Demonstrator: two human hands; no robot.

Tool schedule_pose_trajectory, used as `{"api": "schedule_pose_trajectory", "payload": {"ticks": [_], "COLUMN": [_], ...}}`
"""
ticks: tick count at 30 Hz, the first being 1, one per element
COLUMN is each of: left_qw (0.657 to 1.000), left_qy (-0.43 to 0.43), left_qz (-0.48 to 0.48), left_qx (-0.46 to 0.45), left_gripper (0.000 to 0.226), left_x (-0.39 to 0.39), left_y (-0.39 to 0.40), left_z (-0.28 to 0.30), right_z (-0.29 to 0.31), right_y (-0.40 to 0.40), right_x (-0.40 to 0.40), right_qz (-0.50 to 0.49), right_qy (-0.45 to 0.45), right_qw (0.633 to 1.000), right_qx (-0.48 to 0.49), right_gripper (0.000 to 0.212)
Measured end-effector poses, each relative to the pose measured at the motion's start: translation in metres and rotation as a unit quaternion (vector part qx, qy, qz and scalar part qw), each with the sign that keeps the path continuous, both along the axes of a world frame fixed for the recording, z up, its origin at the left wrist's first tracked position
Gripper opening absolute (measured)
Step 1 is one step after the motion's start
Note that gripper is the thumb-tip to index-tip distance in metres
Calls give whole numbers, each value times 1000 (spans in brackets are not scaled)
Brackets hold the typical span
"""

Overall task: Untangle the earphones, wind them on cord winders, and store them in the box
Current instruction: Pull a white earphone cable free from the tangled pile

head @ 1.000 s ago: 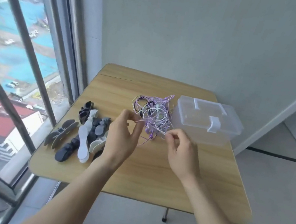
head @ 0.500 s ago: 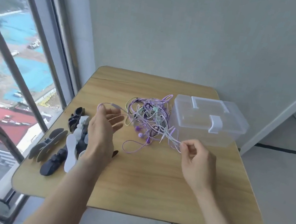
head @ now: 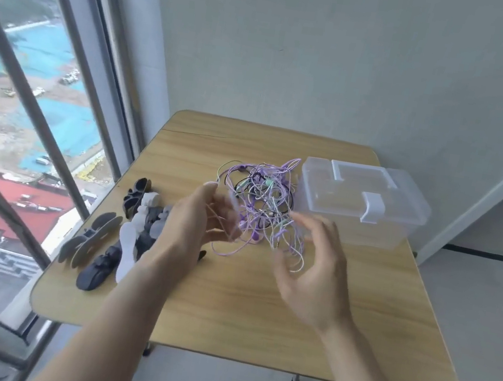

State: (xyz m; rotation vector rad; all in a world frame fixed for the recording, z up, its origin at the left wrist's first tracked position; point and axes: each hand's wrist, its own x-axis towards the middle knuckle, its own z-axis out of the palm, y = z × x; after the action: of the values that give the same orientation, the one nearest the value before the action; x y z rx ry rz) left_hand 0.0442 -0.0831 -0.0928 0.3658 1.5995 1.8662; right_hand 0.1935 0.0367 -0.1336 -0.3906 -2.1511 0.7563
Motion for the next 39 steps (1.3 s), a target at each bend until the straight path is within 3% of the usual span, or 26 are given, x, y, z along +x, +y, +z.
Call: {"api": "schedule_pose_trajectory", "payload": {"ticks": [3,6,9,12,13,16,19,21,23,25,29,32,35,39], "left_qw": [993,971,981,995,992,972,925,900,874,843,813,797,798,768], "left_qy": [-35,-82,-106,1,39,125,192,211,322,449,523,537,542,578], "left_qz": [-116,-223,-162,-85,-96,-188,-327,-381,-352,-247,-164,-143,-129,-161], "left_qx": [-12,-2,20,-59,-77,-60,1,-9,-95,-162,-199,-235,-230,-225], "left_gripper": [40,42,39,17,20,39,38,36,31,13,13,11,5,4], "left_x": [16,25,23,16,13,11,26,36,39,37,34,28,23,29], "left_y": [1,-3,0,3,3,3,8,11,13,16,17,18,17,20], "left_z": [4,7,4,-3,-7,-14,-9,-9,-16,-24,-30,-36,-39,-43], "right_z": [3,5,0,-2,-3,-1,4,12,20,24,23,25,24,18], "right_y": [-13,-15,-6,3,4,4,-1,0,5,13,19,17,19,14], "right_x": [-4,-2,3,9,10,13,13,16,20,26,34,34,33,30], "right_qz": [114,136,78,42,36,62,129,145,120,83,99,128,78,27], "right_qy": [-54,-73,-93,-100,-93,-27,86,145,211,262,275,237,169,-98], "right_qw": [988,964,975,976,972,940,873,831,793,767,735,719,717,796], "right_qx": [-85,-218,-184,-187,-210,-336,-463,-517,-559,-580,-611,-641,-672,-596], "right_gripper": [62,41,15,30,33,37,35,35,34,34,40,32,33,28]}}
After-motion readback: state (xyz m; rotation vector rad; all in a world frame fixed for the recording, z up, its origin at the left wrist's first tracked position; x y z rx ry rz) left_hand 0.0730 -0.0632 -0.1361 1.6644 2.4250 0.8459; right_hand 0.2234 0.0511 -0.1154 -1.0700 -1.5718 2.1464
